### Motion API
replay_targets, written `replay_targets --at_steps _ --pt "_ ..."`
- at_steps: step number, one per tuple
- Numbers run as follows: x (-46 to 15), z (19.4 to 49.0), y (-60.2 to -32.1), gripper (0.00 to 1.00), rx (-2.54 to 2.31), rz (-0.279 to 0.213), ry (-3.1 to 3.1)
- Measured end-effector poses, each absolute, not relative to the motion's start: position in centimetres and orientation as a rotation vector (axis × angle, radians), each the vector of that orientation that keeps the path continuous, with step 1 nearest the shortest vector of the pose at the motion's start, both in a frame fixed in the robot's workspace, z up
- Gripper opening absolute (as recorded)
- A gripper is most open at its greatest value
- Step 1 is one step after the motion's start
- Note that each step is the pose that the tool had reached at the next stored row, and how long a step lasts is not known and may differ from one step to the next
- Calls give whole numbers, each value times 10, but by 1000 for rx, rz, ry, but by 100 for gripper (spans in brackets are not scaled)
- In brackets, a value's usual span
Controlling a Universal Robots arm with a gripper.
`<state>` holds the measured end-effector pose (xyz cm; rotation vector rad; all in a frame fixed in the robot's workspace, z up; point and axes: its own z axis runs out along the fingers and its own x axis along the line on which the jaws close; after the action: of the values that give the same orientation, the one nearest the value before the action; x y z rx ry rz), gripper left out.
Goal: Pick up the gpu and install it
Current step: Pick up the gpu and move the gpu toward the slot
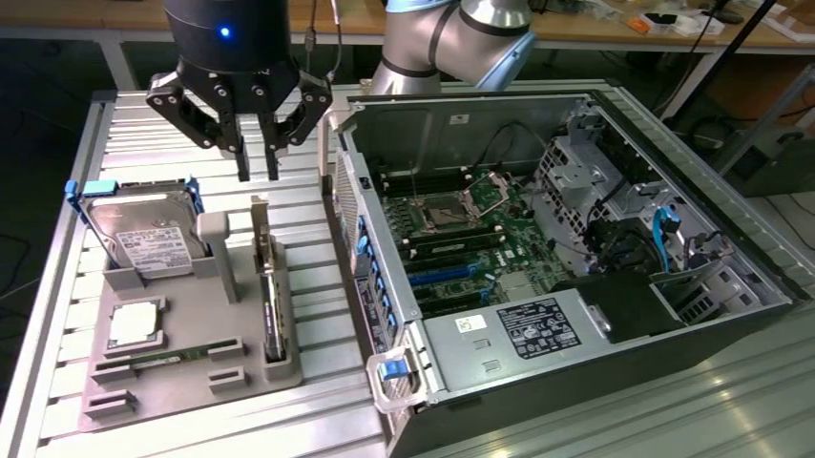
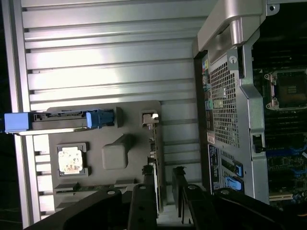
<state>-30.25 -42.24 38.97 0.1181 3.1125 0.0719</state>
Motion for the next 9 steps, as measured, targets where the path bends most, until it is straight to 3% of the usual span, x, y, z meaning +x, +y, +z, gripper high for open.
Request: replay_targets --at_steps 3,9 --pt "-302 390 -422 42 118 72 3113" --pt "-302 389 -422 42 118 72 3113"
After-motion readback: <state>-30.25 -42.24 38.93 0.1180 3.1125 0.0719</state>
